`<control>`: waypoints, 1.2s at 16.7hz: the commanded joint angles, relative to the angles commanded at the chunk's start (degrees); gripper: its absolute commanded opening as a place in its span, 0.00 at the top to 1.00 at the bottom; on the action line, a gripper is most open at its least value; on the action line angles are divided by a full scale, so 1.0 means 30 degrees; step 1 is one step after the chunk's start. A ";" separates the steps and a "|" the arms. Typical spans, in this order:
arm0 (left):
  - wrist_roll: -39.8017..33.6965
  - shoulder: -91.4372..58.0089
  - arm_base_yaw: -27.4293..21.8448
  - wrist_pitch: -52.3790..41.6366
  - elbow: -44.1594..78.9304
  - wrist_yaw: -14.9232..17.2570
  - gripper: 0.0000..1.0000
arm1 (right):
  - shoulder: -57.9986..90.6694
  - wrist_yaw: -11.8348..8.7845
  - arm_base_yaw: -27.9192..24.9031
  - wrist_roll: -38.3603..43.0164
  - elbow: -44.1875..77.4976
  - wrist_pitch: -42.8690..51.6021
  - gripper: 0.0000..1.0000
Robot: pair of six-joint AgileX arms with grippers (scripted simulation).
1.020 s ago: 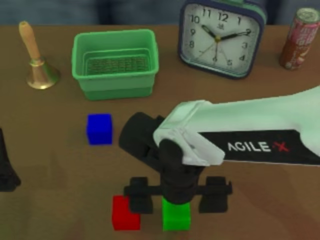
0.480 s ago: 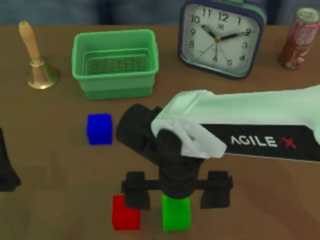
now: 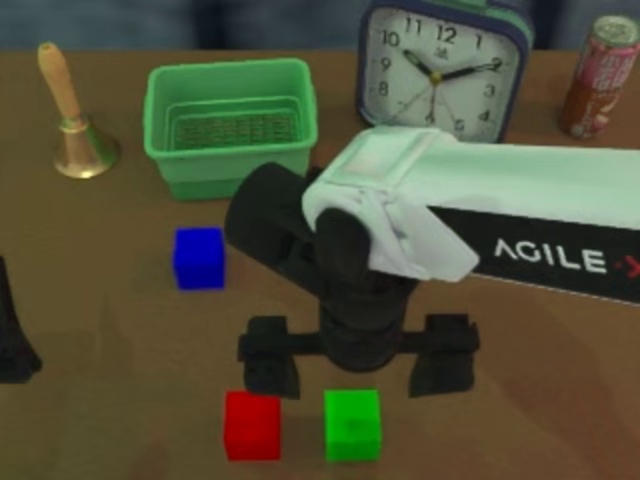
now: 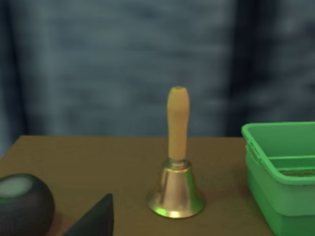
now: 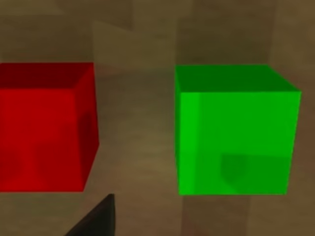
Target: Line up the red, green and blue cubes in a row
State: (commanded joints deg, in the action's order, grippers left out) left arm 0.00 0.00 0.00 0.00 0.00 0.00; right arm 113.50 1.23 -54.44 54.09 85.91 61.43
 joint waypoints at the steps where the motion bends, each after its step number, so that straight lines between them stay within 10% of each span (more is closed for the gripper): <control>1: 0.0000 0.0000 0.0000 0.0000 0.0000 0.0000 0.00 | 0.0071 -0.0002 0.0095 0.0002 -0.0044 -0.0046 0.00; 9: -0.1130 -0.5247 -0.1054 -0.3140 0.4991 0.0067 0.00 | -0.4945 0.1142 0.2611 -0.2565 -0.3895 -0.2670 0.00; 20: -0.4650 -2.7122 -0.4261 -1.4263 2.1325 0.0008 0.00 | -2.2242 0.1614 1.1164 -1.1469 -1.9387 -1.0734 0.00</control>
State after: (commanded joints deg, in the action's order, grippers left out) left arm -13.95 -81.37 -12.78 -42.79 63.98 0.02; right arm 46.78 6.07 -20.95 19.68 27.75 29.23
